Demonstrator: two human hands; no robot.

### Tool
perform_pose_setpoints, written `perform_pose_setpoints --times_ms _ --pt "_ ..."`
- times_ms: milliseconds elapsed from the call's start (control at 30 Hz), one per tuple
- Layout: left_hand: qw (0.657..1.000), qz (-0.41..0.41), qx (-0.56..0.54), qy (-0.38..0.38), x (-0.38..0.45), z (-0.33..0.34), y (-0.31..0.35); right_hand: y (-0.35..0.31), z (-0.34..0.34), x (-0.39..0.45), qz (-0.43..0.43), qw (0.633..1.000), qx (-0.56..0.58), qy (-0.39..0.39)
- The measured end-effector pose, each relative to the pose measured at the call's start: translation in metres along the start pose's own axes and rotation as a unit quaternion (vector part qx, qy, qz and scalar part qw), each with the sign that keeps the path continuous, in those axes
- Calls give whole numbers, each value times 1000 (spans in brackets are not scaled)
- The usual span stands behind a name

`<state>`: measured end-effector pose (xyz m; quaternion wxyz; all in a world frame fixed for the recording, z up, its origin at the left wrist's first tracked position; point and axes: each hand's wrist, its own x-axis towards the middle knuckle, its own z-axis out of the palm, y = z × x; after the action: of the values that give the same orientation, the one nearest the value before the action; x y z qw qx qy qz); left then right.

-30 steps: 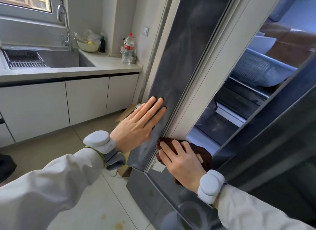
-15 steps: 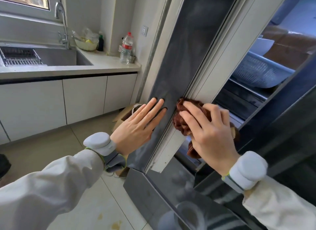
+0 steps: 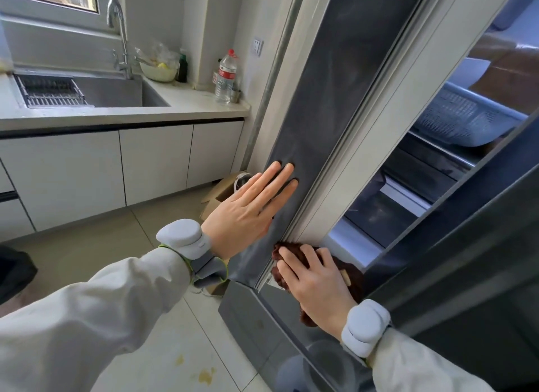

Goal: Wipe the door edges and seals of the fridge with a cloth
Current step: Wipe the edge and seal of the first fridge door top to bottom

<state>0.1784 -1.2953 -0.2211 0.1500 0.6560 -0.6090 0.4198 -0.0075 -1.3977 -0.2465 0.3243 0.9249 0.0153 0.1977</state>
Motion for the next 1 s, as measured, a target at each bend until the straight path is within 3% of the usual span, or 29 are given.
perform_pose_setpoints --times_ms 200,300,500,733,867,1000 --pt "1000 -7 -11 10 1 0 4 26 -49 22 30 1000 4 0" --pt "1000 3 -5 6 2 0 1 35 -63 27 -1 999 -40 -9" --pt "1000 13 9 14 3 3 0 27 -44 24 -64 994 -59 -62" --pt "999 -4 -12 29 4 8 8 -3 -19 20 -57 992 -44 -107" --pt "1000 -6 -16 21 4 8 7 10 -39 20 -37 997 6 -70" --pt "999 -10 -23 30 2 8 4 32 -70 39 -41 997 -25 -59"
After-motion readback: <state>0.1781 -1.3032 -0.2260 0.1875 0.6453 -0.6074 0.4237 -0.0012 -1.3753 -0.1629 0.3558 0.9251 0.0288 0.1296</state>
